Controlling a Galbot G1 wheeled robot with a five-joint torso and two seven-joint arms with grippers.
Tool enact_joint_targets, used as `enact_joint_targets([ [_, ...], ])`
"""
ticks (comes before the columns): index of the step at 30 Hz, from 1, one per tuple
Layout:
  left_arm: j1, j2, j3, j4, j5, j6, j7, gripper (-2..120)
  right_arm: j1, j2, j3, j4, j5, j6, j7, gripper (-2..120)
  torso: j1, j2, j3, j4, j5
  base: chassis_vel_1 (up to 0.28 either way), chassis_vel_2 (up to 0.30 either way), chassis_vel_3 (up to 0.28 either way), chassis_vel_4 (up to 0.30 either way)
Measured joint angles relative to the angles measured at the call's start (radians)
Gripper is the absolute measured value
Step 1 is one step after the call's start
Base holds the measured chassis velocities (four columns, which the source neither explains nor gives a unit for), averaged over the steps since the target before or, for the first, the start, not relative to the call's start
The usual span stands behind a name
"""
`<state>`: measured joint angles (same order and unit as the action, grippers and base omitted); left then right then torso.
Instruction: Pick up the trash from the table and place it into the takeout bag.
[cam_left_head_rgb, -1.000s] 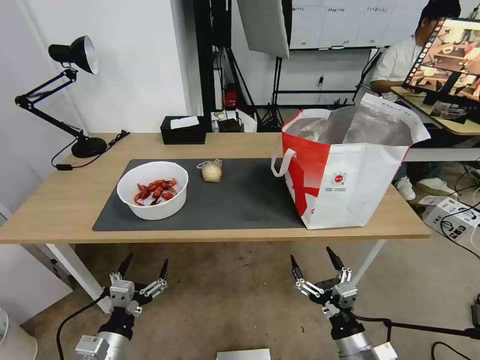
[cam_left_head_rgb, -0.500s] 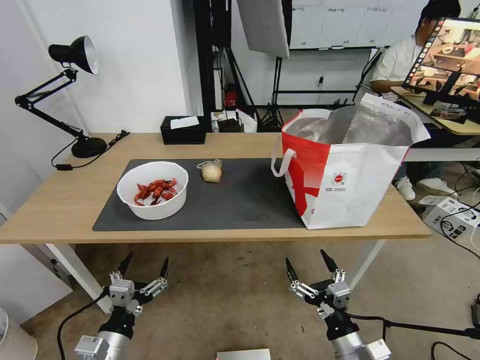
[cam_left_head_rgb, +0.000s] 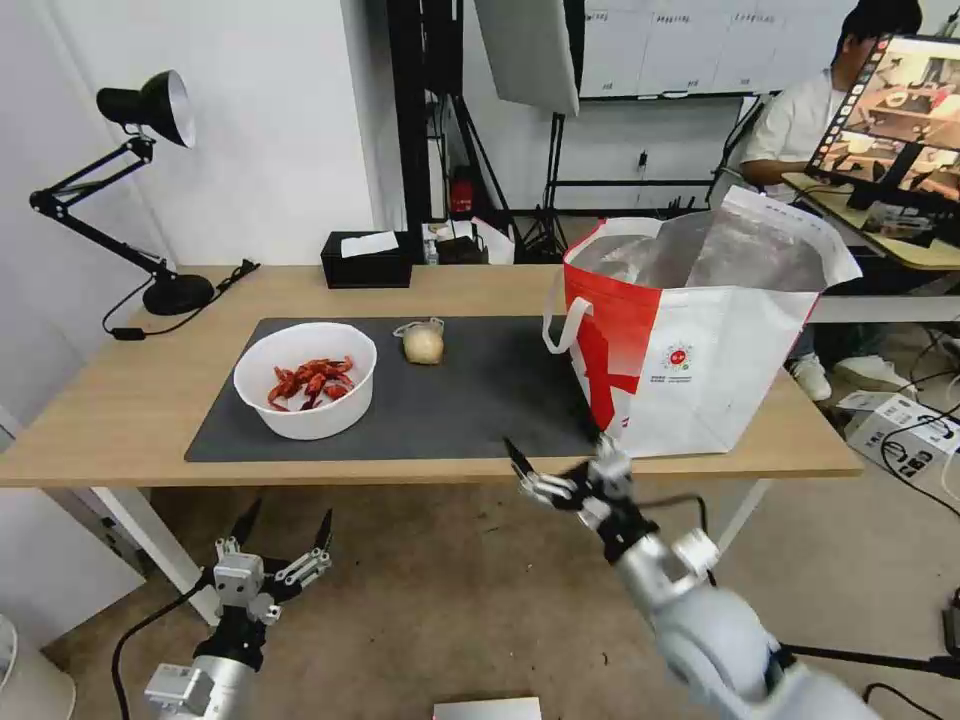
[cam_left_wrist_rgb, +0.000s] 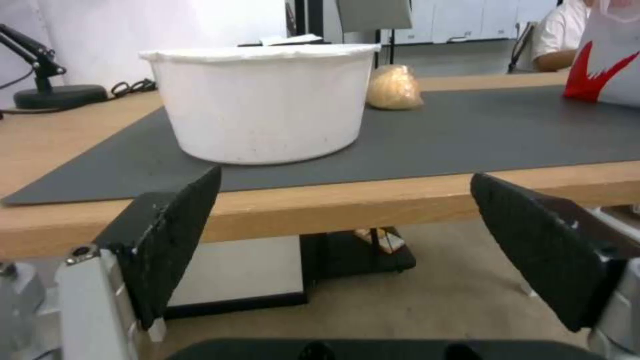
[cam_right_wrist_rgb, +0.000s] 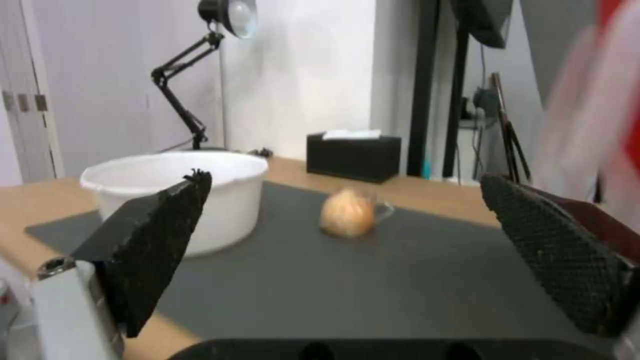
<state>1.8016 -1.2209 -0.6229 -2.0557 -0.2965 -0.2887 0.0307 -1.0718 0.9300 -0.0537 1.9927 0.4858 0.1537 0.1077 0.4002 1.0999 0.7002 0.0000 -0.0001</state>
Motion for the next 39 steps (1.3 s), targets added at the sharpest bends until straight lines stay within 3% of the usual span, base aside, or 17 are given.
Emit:
enact_joint_targets([
  [6, -0.005, 0.000, 0.000, 0.005, -0.006, 0.000, 0.003, 100, 0.246, 0.064, -0.170, -0.139, 0.050, -0.039, 0.082, 100, 0.000, 0.000, 0.000, 0.0000, -0.0001, 0.000, 0.000, 0.000, 0.000],
  [9, -0.010, -0.001, -0.001, 0.013, -0.010, 0.000, 0.004, 100, 0.437, 0.162, -0.261, -0.286, 0.093, -0.096, 0.168, 100, 0.000, 0.000, 0.000, 0.0001, 0.0001, 0.000, 0.000, 0.000, 0.000],
  [10, -0.010, -0.001, -0.001, 0.013, -0.010, 0.000, 0.004, 100, 0.437, 0.162, -0.261, -0.286, 0.093, -0.096, 0.168, 100, 0.000, 0.000, 0.000, 0.0001, 0.0001, 0.000, 0.000, 0.000, 0.000],
  [14, -0.016, 0.003, 0.002, 0.023, -0.011, 0.000, 0.004, 100, 0.639, 0.316, -0.317, -0.503, 0.169, -0.209, 0.282, 100, 0.000, 0.000, 0.000, 0.0002, -0.0004, 0.000, 0.000, 0.000, 0.000],
  [15, -0.016, 0.003, 0.002, 0.023, -0.011, 0.000, 0.004, 100, 0.639, 0.316, -0.317, -0.503, 0.169, -0.209, 0.282, 100, 0.000, 0.000, 0.000, 0.0002, -0.0004, 0.000, 0.000, 0.000, 0.000],
  [18, -0.023, -0.001, 0.002, 0.027, -0.018, 0.000, 0.004, 100, 0.752, 0.445, -0.337, -0.688, 0.198, -0.288, 0.323, 100, 0.000, 0.000, 0.000, 0.0001, -0.0002, 0.000, 0.000, 0.000, 0.000],
  [19, -0.023, -0.001, 0.002, 0.027, -0.018, 0.000, 0.004, 100, 0.752, 0.445, -0.337, -0.688, 0.198, -0.288, 0.323, 100, 0.000, 0.000, 0.000, 0.0001, -0.0002, 0.000, 0.000, 0.000, 0.000],
  [22, -0.022, -0.002, -0.003, 0.028, -0.022, 0.000, 0.005, 100, 0.843, 0.556, -0.346, -0.852, 0.197, -0.370, 0.349, 100, 0.000, 0.000, 0.000, 0.0002, -0.0002, 0.000, 0.000, 0.000, 0.000],
  [26, -0.019, -0.001, -0.015, 0.033, -0.029, -0.004, 0.005, 100, 0.899, 0.631, -0.344, -0.961, 0.195, -0.434, 0.363, 100, 0.000, 0.000, 0.000, 0.0001, -0.0002, 0.000, 0.000, 0.000, 0.000],
  [34, -0.014, 0.002, -0.030, 0.035, -0.042, -0.015, 0.010, 100, 0.924, 0.649, -0.364, -1.011, 0.260, -0.585, 0.388, 100, 0.000, 0.000, 0.000, -0.0001, 0.0000, 0.000, 0.000, 0.000, 0.000],
  [39, -0.013, 0.003, -0.033, 0.034, -0.043, -0.016, 0.011, 100, 0.925, 0.647, -0.358, -1.034, 0.306, -0.604, 0.355, 100, 0.000, 0.000, 0.000, -0.0001, 0.0000, 0.000, 0.000, 0.000, 0.000],
])
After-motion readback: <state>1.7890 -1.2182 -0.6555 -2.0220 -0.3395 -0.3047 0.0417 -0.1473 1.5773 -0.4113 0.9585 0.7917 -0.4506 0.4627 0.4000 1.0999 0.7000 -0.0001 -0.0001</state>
